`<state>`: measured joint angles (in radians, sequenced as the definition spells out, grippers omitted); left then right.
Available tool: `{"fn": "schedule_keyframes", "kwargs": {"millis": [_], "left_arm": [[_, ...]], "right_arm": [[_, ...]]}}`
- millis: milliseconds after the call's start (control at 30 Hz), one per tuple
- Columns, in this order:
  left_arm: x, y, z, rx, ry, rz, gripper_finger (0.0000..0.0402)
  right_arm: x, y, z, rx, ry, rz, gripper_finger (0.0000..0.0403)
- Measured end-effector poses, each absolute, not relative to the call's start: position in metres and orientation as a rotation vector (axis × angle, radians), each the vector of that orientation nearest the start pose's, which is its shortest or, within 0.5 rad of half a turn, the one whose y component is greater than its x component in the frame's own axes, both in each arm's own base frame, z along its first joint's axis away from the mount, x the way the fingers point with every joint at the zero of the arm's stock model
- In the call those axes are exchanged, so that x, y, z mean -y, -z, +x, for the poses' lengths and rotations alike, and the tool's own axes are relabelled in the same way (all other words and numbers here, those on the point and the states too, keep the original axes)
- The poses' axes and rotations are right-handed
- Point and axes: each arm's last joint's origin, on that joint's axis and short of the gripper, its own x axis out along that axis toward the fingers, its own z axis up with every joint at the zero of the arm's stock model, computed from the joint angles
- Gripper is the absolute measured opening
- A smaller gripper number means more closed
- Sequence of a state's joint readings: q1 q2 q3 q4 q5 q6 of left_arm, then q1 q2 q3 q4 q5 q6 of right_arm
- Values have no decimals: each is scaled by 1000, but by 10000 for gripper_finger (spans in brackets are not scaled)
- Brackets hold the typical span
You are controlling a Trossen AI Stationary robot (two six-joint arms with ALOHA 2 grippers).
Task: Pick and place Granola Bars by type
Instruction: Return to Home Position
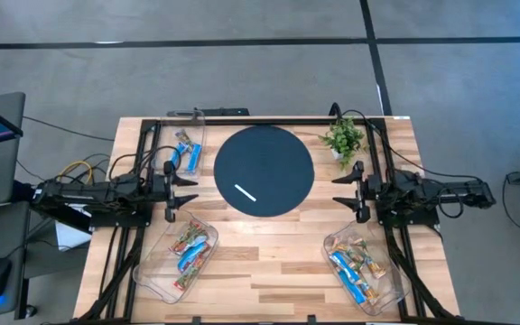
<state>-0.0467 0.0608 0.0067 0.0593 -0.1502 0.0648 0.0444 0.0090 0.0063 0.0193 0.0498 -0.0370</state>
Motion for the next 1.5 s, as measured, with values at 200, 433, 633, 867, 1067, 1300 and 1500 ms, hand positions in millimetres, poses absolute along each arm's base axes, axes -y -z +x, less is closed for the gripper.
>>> {"fn": "schedule_keyframes", "kwargs": {"millis": [200, 433, 633, 867, 1067, 1300, 1500], "left_arm": [[1, -166, 101, -3, -72, 84, 171], [2, -166, 101, -6, -43, 76, 171], [2, -166, 101, -7, -43, 103, 171], [4, -165, 101, -14, 16, 137, 171], [4, -164, 101, -16, 36, 176, 171], [4, -164, 101, -16, 36, 163, 171], [4, -164, 101, -16, 36, 160, 171]], "right_arm": [[-3, -167, 98, 15, -2, -81, 253], [-3, -167, 98, 15, -2, -86, 253], [-3, -167, 98, 15, -2, -86, 253], [-3, -167, 98, 14, -2, -87, 253], [-4, -166, 98, 11, -19, -90, 253], [-4, -166, 98, 11, -21, -88, 253], [-4, -166, 98, 11, -21, -87, 253]]}}
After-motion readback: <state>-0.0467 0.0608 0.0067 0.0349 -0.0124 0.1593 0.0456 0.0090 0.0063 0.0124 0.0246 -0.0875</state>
